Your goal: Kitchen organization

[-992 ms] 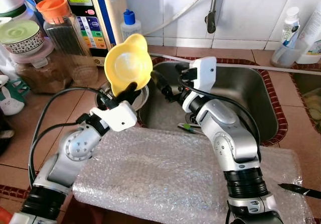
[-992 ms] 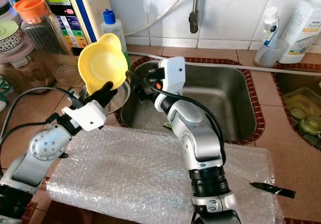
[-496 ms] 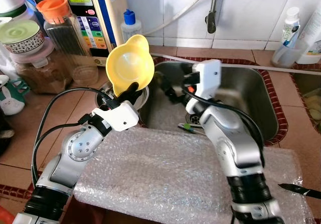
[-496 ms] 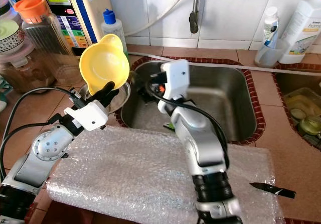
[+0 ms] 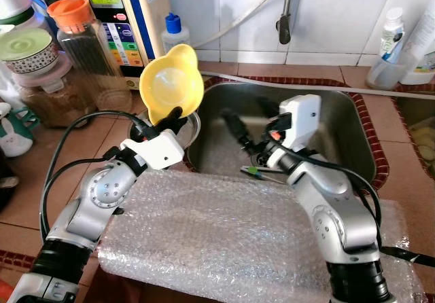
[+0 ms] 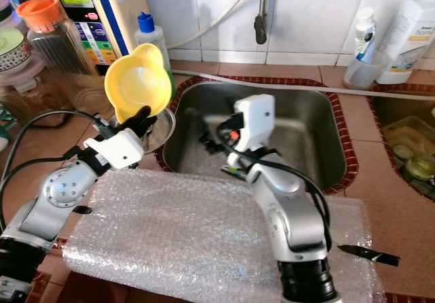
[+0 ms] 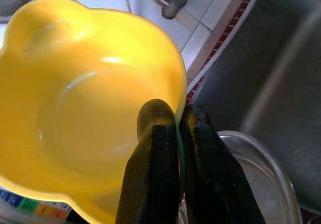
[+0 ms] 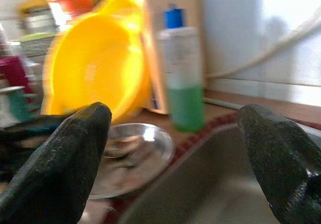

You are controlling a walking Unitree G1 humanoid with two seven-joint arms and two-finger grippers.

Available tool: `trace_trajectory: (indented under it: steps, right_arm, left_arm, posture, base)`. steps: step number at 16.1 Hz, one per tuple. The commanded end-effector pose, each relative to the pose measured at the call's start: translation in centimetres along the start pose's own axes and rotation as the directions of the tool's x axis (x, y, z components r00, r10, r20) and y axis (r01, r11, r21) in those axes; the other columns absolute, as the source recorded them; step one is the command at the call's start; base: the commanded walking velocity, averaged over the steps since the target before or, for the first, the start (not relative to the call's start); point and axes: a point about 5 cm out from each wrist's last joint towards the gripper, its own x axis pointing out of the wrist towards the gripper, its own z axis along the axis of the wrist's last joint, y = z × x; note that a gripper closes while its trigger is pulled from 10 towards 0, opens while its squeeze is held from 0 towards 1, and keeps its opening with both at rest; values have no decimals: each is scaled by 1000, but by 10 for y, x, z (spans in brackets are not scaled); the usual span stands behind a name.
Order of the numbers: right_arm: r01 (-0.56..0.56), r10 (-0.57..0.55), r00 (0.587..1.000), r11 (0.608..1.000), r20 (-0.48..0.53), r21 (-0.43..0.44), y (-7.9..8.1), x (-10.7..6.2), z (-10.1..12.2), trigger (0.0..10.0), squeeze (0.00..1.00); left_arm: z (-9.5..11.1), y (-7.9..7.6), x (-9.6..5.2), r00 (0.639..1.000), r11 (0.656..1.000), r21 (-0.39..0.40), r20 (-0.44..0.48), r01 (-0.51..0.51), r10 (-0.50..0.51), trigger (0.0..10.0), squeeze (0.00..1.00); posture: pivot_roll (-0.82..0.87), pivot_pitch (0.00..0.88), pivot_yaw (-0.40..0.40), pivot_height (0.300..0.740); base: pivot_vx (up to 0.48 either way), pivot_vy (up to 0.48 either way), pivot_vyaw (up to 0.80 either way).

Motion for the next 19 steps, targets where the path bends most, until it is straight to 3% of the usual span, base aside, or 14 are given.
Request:
trace_trajectory:
  steps: [1,9,13,15,16,19]
  right_arm:
    - [-31,30,999,999,23,16,9,3,6,10000,0]
    - [27,-30,997,999,66,40,6,36,20,10000,0]
    - [9,-10,1000,997,16,81,16,56,9,10000,0]
    - [12,-11,1000,996,-18,84,18,61,2,4157,0]
    - [9,-7,1000,996,-25,94,20,64,0,0,0]
    - [29,-26,999,996,-30,83,21,68,-1,0,0]
  left_arm:
    - [5,-2,2,1000,1000,25,30,7,-8,10000,0]
    - [22,-11,0,992,998,65,127,-23,15,10000,0]
    - [27,-17,2,990,998,56,143,-25,16,10000,0]
    - [28,-17,2,989,998,56,145,-25,17,10000,0]
    - [28,-17,2,989,998,56,144,-23,15,10000,0]
    - [28,-18,2,990,998,55,142,-24,16,10000,0]
  posture:
    - [-182,123,109,740]
    - [-169,120,102,740]
    - [-163,117,92,740]
    - [-156,116,86,740]
    - [-156,116,86,740]
    - [-155,113,85,740]
  base:
    - [0,0,0]
    - [0,0,0]
    - [0,0,0]
    - [0,0,0]
    - [0,0,0]
    - [0,0,0]
